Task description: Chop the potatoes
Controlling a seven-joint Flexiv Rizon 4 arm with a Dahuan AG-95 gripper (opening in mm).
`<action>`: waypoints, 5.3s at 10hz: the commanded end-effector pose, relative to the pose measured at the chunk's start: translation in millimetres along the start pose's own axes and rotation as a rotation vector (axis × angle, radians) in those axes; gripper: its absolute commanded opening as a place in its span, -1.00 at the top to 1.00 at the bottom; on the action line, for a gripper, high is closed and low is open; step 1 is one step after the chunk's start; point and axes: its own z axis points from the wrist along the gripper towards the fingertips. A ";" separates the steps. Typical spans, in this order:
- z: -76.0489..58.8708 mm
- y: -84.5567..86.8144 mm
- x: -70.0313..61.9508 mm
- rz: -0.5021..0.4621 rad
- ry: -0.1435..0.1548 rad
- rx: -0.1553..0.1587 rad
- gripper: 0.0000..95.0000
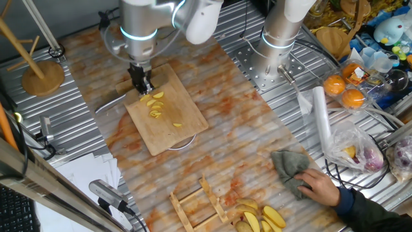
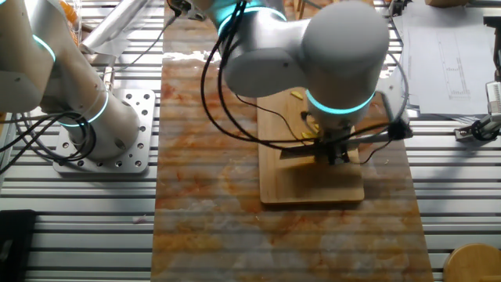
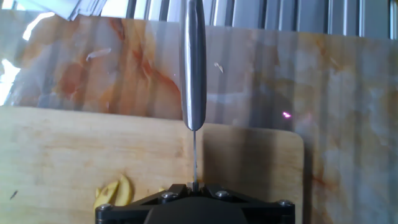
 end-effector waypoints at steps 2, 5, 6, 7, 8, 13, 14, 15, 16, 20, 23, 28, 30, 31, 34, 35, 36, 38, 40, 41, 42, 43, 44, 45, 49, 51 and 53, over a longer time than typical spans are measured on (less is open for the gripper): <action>15.5 -1.5 7.3 -0.012 -0.018 0.005 1.00; 11.2 -1.8 8.3 -0.016 -0.025 -0.003 1.00; -3.0 -1.6 8.2 -0.008 -0.012 -0.018 1.00; -16.9 -0.7 8.1 -0.003 -0.009 -0.019 1.00; -22.7 -0.2 8.4 0.004 -0.011 -0.021 1.00; -21.7 -1.3 8.9 0.047 -0.013 -0.004 1.00; -21.9 -1.5 8.9 0.052 -0.013 -0.001 1.00; -22.6 -2.3 8.8 0.055 -0.013 0.001 1.00; -23.2 -2.8 8.7 0.060 -0.013 0.002 1.00; -24.7 -8.9 10.2 0.057 -0.012 0.003 1.00; -23.6 -13.4 10.2 0.055 -0.013 -0.002 1.00; -14.7 -13.7 9.8 0.044 -0.014 -0.005 1.00; -18.4 -13.4 10.0 0.042 -0.011 -0.006 1.00; -18.5 -13.4 10.1 0.042 -0.011 -0.007 1.00; -18.5 -13.4 10.1 0.040 -0.013 -0.011 1.00; -18.2 -13.1 9.9 0.039 -0.012 -0.012 1.00; -17.7 -12.7 9.5 0.038 -0.012 -0.014 1.00; -17.8 -12.0 9.1 0.038 -0.011 -0.015 1.00; -18.1 -11.9 9.4 0.039 -0.011 -0.016 1.00; -17.8 -11.7 9.3 0.038 -0.011 -0.016 1.00; -17.4 -11.4 9.3 0.037 -0.011 -0.016 1.00; -16.2 -10.6 9.2 0.036 -0.011 -0.015 1.00; -11.8 -8.6 8.3 0.039 -0.012 -0.014 1.00; 2.0 -7.0 7.3 0.035 -0.020 -0.003 1.00; 23.4 -7.0 9.7 0.017 -0.030 -0.014 1.00; 2.2 -7.8 8.7 0.015 -0.016 -0.027 1.00; -38.1 -5.2 8.5 0.019 0.032 -0.052 1.00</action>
